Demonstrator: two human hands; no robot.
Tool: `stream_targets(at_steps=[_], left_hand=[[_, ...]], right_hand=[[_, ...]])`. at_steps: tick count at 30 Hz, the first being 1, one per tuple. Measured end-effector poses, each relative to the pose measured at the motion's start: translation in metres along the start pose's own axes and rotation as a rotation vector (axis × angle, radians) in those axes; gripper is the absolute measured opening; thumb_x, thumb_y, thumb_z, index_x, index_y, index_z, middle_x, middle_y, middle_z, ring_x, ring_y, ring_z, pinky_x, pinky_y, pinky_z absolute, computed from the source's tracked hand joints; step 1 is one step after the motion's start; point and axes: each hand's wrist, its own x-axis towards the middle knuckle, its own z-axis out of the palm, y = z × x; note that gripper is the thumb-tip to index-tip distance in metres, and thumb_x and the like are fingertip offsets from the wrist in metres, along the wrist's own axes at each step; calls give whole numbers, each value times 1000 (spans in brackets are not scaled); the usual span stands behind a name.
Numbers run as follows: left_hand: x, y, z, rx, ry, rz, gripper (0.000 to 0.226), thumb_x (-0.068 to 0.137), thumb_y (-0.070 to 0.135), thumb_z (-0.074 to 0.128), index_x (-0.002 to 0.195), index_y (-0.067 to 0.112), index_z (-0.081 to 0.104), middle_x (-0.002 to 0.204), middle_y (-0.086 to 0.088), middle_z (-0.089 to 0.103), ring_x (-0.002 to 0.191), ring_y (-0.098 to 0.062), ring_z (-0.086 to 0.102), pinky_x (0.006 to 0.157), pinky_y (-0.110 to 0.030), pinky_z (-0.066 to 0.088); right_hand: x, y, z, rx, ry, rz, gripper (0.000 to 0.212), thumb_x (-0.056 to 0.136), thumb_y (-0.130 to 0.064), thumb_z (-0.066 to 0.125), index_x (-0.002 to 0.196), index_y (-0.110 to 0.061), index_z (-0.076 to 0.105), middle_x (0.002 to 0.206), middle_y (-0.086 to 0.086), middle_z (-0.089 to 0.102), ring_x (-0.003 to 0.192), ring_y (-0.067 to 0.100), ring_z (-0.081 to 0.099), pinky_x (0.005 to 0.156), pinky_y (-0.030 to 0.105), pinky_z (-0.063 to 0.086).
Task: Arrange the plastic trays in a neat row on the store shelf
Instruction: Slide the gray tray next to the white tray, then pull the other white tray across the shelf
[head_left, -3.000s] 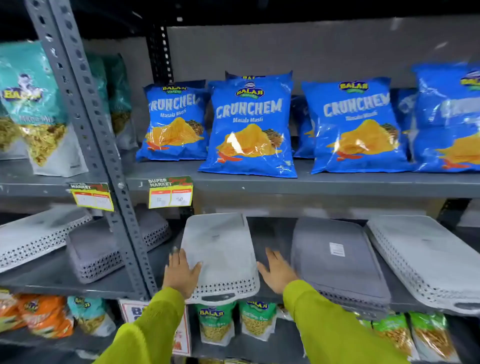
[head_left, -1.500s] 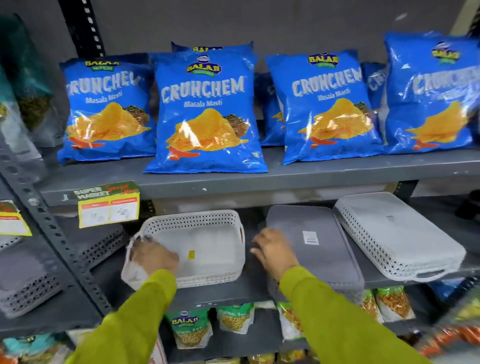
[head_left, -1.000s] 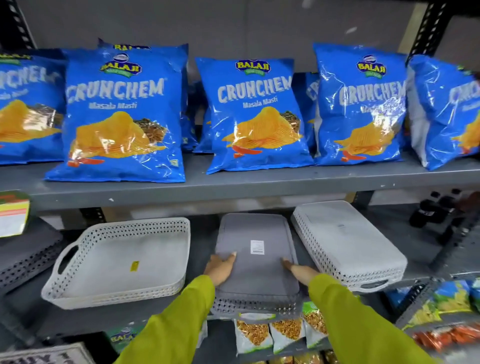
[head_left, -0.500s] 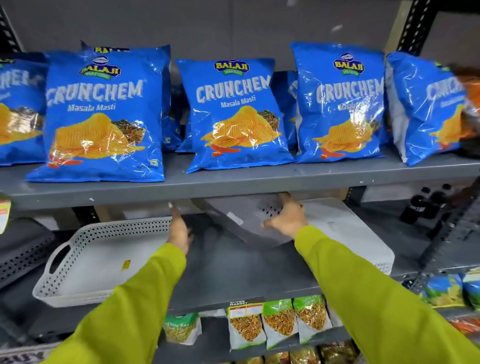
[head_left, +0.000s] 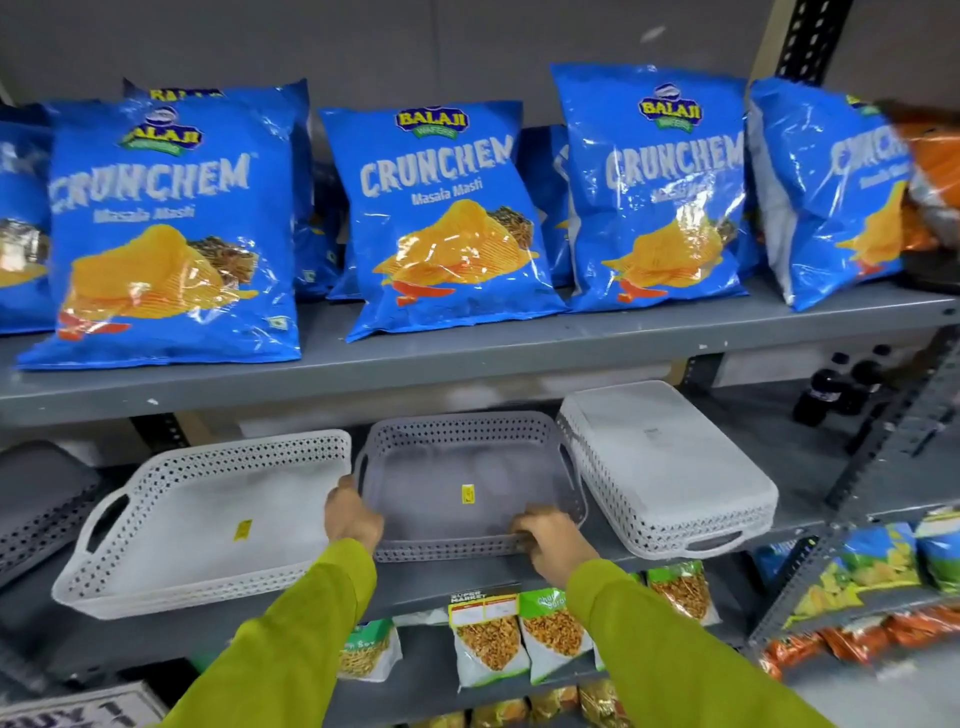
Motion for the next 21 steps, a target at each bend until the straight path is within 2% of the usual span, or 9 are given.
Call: stream_targets(at_steps=[2,4,7,9,11,13,16,18,21], left_hand=[[-6,4,6,86,52,-31,54,75,-9,61,128,-5,50,125,-31,52,113,-50,53,96,-49,47],[-13,16,17,189,143,-34,50,72,-2,67,120,-2,55,124,-28,49,110,-49,50,92,-50,48],[-19,54,40,241,215,54,49,69,12,73,115,3,59,123,-25,51,110,-45,53,90,-48,48],[-25,89,64,138,139,132,40,73,10,68,113,5,63,120,-25,57,110,-44,57,93,-46,49],[-38,128,98,4,41,238,32,78,2,59,108,6,69,117,-22,66,110,-38,62,95,-40,49],[-57,163,131,-88,-109,362,31,80,-2,52,102,3,73,107,-18,73,104,-31,67,92,-34,50],[-80,201,184,-31,-479,416,45,73,17,46,102,-8,70,97,-18,70,97,-24,65,91,-39,53],[-86,213,218,68,-607,354,52,82,30,52,117,-8,60,122,-21,64,115,-32,60,97,-43,50],[-92,227,243,104,-618,231,74,96,35,49,146,-9,21,155,-25,26,143,-36,30,115,-39,34]], right_hand=[[0,7,-14,92,3,-3,27,86,-35,66,104,-15,68,108,10,69,103,28,62,87,32,47],[1,27,-37,118,122,28,39,84,-49,63,99,-14,70,101,9,71,96,27,63,85,33,49],[0,90,-67,84,425,173,39,80,-46,58,90,-12,72,95,14,71,95,35,63,83,40,52],[-6,140,-88,62,499,355,43,77,-44,58,100,-9,70,108,17,65,103,38,60,87,44,51],[-15,186,-108,56,438,603,59,80,-46,64,123,-6,57,129,20,52,119,40,50,96,48,47],[-24,226,-121,76,332,846,87,76,-56,68,139,-5,38,143,18,38,130,38,39,104,49,42],[-26,276,-129,289,256,1000,110,71,-61,71,146,2,22,151,21,29,137,40,33,112,48,34],[-26,293,-130,430,173,1018,111,74,-58,71,147,5,16,153,22,28,136,41,34,111,46,35],[-24,299,-127,527,120,1017,103,78,-55,68,148,4,18,150,22,35,128,41,43,100,45,41]])
